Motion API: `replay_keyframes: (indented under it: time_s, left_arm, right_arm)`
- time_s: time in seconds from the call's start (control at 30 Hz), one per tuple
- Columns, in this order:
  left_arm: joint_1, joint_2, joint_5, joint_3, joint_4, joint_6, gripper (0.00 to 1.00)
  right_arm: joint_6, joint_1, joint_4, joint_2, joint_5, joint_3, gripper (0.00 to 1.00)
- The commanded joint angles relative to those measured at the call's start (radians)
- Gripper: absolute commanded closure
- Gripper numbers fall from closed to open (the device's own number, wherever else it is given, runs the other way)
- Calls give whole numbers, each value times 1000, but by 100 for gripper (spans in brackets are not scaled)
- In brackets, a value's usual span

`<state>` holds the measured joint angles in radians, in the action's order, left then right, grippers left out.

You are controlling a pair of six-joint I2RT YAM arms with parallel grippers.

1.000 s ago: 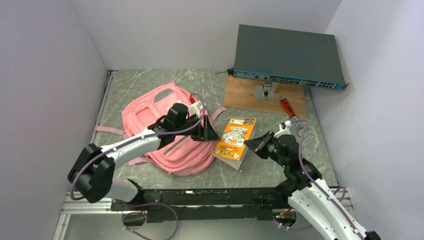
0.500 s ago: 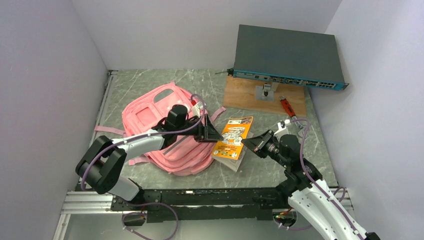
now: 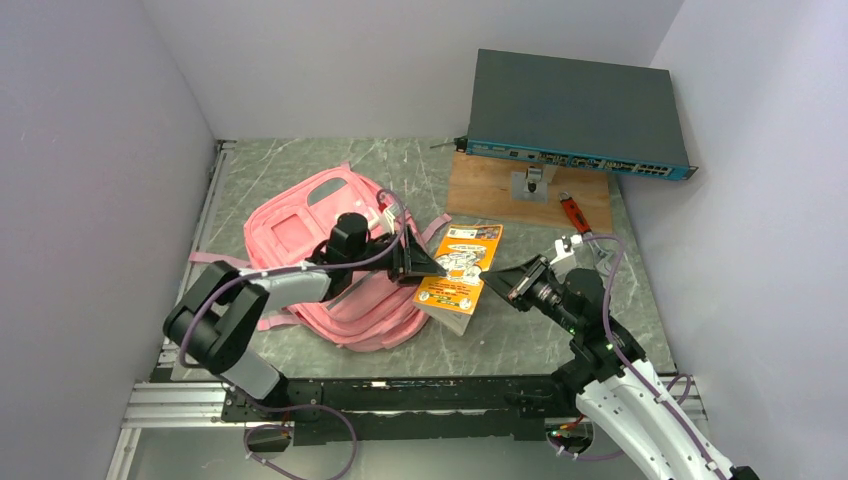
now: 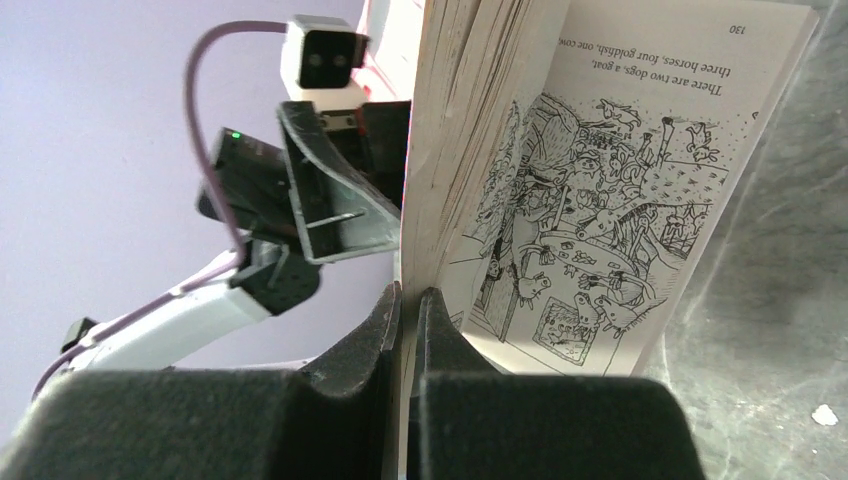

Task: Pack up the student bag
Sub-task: Pick up the book from the center of the board.

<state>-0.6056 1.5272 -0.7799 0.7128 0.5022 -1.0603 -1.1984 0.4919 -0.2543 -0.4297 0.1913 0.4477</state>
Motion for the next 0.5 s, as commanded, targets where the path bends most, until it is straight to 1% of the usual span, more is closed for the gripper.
replay_keyframes:
  time_s: [0.0, 0.1, 0.13, 0.2, 0.3, 0.37, 0.4, 0.47]
  left_arm:
    - [-2, 75, -141, -67, 473, -251, 24]
    - [0, 113, -152, -88, 645, -369, 29]
    - [-1, 114, -154, -93, 673, -386, 32]
    - [0, 95, -149, -93, 664, -377, 39]
    - [0, 26, -135, -75, 496, -262, 53]
    - [0, -33, -118, -44, 299, -134, 64]
    - [0, -64, -102, -27, 172, -71, 71]
    - [0, -120, -62, 13, -16, 54, 81]
  right_arm:
    - [-44, -6, 177, 22, 35, 16, 100]
    - [-38, -8, 174, 19, 31, 10, 100]
    - [-35, -9, 172, 17, 31, 6, 100]
    - [-24, -7, 166, 16, 27, -3, 100]
    - [18, -8, 142, 13, 28, -10, 100]
    - [65, -8, 129, 11, 36, -15, 100]
    - [92, -7, 109, 4, 37, -13, 100]
    - [148, -8, 63, -21, 43, -6, 99]
